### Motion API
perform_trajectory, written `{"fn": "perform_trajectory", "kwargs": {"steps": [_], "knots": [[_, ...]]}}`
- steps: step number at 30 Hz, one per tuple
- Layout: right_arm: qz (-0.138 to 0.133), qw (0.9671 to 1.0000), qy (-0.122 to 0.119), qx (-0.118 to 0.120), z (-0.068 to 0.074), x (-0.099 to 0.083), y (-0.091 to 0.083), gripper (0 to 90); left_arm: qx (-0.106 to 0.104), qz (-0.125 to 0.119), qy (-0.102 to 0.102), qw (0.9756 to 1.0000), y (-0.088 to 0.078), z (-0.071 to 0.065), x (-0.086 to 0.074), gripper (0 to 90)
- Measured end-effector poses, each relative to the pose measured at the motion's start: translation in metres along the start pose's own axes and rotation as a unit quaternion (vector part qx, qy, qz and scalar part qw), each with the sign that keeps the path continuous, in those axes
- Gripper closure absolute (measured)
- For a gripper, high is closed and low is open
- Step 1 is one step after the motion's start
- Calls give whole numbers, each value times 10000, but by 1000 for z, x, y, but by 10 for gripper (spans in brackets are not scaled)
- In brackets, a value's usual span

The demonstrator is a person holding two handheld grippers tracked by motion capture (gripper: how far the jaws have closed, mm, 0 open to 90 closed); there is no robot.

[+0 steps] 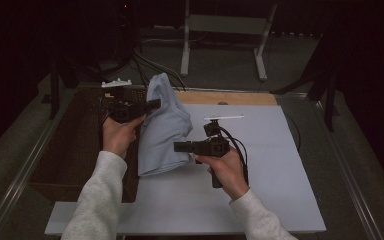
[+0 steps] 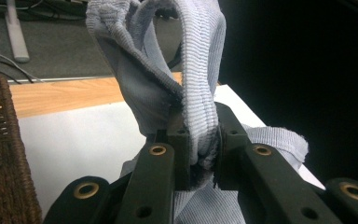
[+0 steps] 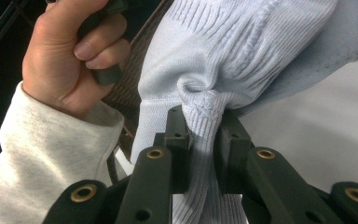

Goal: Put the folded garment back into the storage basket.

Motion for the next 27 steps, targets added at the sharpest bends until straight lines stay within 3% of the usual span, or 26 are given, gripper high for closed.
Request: {"fn": "perform_trajectory", "kwargs": {"steps": [27], "knots": [[-104, 9996, -194, 147, 28, 12, 22, 780, 97, -59, -3, 9999, -14, 8, 2, 802]]}}
Point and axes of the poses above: each handheld gripper's, and its own axes: y roughly forward along the jaws, x roughly out of its top, z roughly to its left, the point moved 8 cm from there along y, roughly forward along the jaws, and after that the axes turned 4 degrees about z, right-handed, at the moved point
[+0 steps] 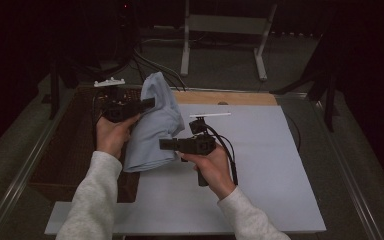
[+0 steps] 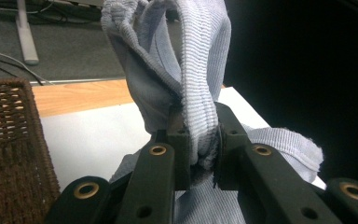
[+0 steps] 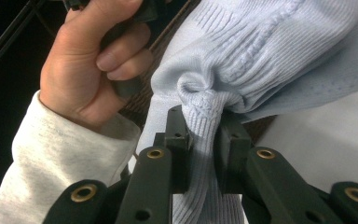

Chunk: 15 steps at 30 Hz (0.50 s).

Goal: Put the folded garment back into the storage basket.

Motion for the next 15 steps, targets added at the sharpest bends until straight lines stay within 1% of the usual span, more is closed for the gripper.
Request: {"fn": "perform_trajectory", "kwargs": {"steps": [9, 11, 15], "knots": [[27, 10000, -89, -2, 7, 2, 10, 780, 76, 18, 5, 10000, -5, 5, 0, 802], [47, 9998, -166, 14, 9, 3, 13, 781, 98, 24, 1, 9999, -7, 8, 0, 802], [64, 9998, -172, 18, 10, 5, 18, 781, 123, 39, 2, 9999, -7, 11, -1, 802]]}}
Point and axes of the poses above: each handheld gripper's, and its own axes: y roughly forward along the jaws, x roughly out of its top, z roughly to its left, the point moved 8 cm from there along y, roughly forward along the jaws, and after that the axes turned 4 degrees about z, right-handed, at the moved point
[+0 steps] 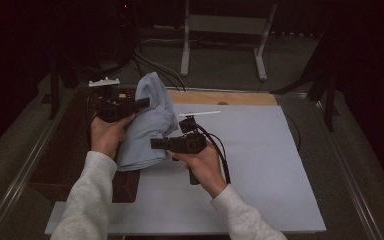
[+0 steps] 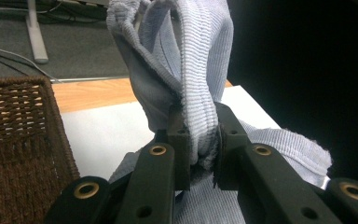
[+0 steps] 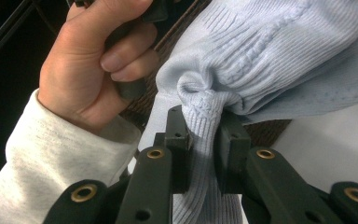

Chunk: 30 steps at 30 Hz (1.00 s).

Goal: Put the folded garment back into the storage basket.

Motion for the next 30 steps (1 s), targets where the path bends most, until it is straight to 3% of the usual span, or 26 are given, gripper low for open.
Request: {"fn": "perform_trajectory", "kwargs": {"steps": [30], "knots": [[118, 9999, -70, 43, 9, -1, 41, 782, 213, -110, -116, 9996, -20, 27, -5, 803]]}}
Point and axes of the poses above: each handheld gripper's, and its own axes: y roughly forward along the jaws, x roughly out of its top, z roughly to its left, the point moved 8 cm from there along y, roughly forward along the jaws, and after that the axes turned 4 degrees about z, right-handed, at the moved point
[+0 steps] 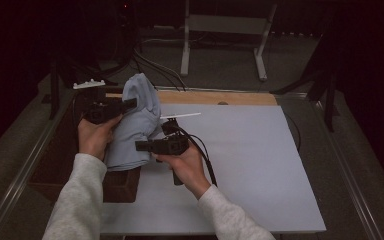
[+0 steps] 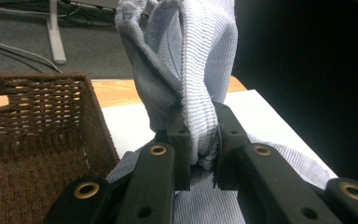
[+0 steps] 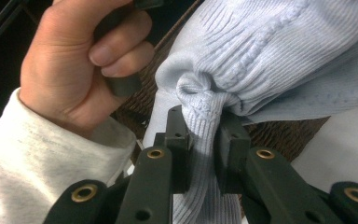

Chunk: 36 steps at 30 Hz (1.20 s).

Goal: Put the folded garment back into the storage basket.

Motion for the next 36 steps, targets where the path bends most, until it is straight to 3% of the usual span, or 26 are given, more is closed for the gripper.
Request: {"fn": "perform_trajectory", "kwargs": {"steps": [36], "knots": [[137, 9997, 184, -97, -2, -4, 36, 783, 269, 79, -98, 9996, -8, 24, -7, 803]]}}
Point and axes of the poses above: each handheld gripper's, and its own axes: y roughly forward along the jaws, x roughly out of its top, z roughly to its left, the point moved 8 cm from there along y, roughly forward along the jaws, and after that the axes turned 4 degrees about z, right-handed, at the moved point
